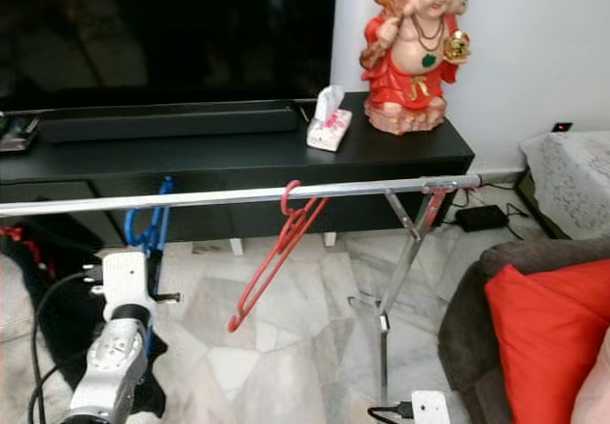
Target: Hang hanger
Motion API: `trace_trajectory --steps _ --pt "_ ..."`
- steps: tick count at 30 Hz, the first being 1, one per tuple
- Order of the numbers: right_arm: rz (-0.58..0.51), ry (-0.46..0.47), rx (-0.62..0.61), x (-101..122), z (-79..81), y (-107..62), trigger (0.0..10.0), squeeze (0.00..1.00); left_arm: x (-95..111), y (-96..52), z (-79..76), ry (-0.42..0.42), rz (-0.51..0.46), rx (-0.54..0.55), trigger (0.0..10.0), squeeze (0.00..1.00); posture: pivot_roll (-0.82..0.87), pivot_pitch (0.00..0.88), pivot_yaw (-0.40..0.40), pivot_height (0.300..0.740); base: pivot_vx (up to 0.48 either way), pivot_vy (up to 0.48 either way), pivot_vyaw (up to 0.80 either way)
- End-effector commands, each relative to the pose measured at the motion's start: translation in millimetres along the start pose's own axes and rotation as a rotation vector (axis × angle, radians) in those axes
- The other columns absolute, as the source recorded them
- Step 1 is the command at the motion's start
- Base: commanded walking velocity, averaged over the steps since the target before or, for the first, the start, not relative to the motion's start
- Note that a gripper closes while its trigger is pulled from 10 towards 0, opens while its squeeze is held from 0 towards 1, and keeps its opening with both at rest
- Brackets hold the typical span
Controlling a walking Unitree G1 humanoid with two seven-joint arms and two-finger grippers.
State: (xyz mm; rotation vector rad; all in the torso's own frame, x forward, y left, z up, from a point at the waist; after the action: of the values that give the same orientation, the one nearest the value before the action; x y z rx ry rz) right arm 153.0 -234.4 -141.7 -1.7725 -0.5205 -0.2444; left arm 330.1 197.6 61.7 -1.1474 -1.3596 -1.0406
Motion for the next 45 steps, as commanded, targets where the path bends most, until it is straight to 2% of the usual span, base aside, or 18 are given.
trace_trajectory --steps 1,5,9,13,15,19,29,36,40,45 --pt "0.001 -0.003 -0.002 -0.3 -1.4 0.0 10.0 0.00 3.7 -3.0 -4.4 0.026 -0.026 -0.017 10.0 0.00 -0.20 0.000 -0.002 0.740 0.000 0.000 0.00" --pt "0.002 -0.004 -0.002 -0.8 -1.6 -0.1 10.0 0.00 2.4 -3.7 -4.1 0.030 -0.022 -0.012 10.0 0.00 -0.19 0.000 -0.004 0.740 0.000 0.000 0.00" --pt "0.004 -0.006 0.000 -1.2 -1.5 -0.1 10.0 0.00 3.2 1.8 -3.6 0.026 -0.012 0.003 10.0 0.00 -0.20 0.000 -0.005 0.740 0.000 0.000 0.00" --pt "0.006 -0.007 0.002 -1.6 -1.2 -0.1 10.0 0.00 2.6 14.4 -7.7 0.034 0.033 0.008 10.0 0.00 -0.20 0.000 -0.005 0.740 0.000 0.000 0.00" --pt "0.007 -0.004 0.003 -2.1 -1.1 -0.2 10.0 0.00 1.4 20.5 -8.4 0.012 0.054 0.017 10.0 0.00 -0.20 0.000 -0.005 0.740 0.000 0.000 0.00" --pt "0.010 -0.003 0.004 -3.0 -0.6 -0.3 10.0 0.00 -2.5 28.5 -6.1 0.002 0.095 0.028 10.0 0.00 -0.20 0.000 -0.005 0.740 0.000 0.000 0.00" --pt "0.009 0.001 0.005 -3.9 -0.9 -0.5 10.0 0.00 0.2 47.1 -8.2 0.003 0.129 0.052 10.0 0.00 -0.20 0.000 -0.009 0.740 0.000 0.000 0.00" --pt "0.010 0.001 0.008 -4.7 -0.4 -0.7 10.0 0.00 -12.2 48.1 -13.1 0.016 0.205 0.052 10.0 0.00 -0.21 0.000 -0.011 0.740 0.000 0.000 0.00" --pt "0.012 0.003 0.009 -5.9 0.5 -1.0 10.0 0.00 -29.5 41.9 -12.9 0.037 0.285 0.050 10.0 0.00 -0.21 0.000 -0.008 0.740 0.000 0.000 0.00" --pt "0.012 0.005 0.010 -6.2 1.4 -1.1 10.0 0.00 -32.4 37.4 -12.5 0.044 0.278 0.039 10.0 0.00 -0.20 0.000 -0.005 0.740 0.000 0.000 0.00"
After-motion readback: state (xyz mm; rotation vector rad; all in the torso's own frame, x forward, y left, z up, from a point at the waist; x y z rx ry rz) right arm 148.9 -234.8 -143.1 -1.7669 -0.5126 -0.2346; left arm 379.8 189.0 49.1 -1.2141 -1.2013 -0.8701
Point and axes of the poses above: a point about 5 cm out from each wrist's last joint towards the gripper, its own y axis pointing out of the wrist towards the gripper, its own x axis along the axis of the wrist's last joint, z = x × y, the point moved 5 cm from there along y, pointing out of the wrist towards the gripper, and after that the axes turned 12 degrees about -y, right-handed, at the moved point
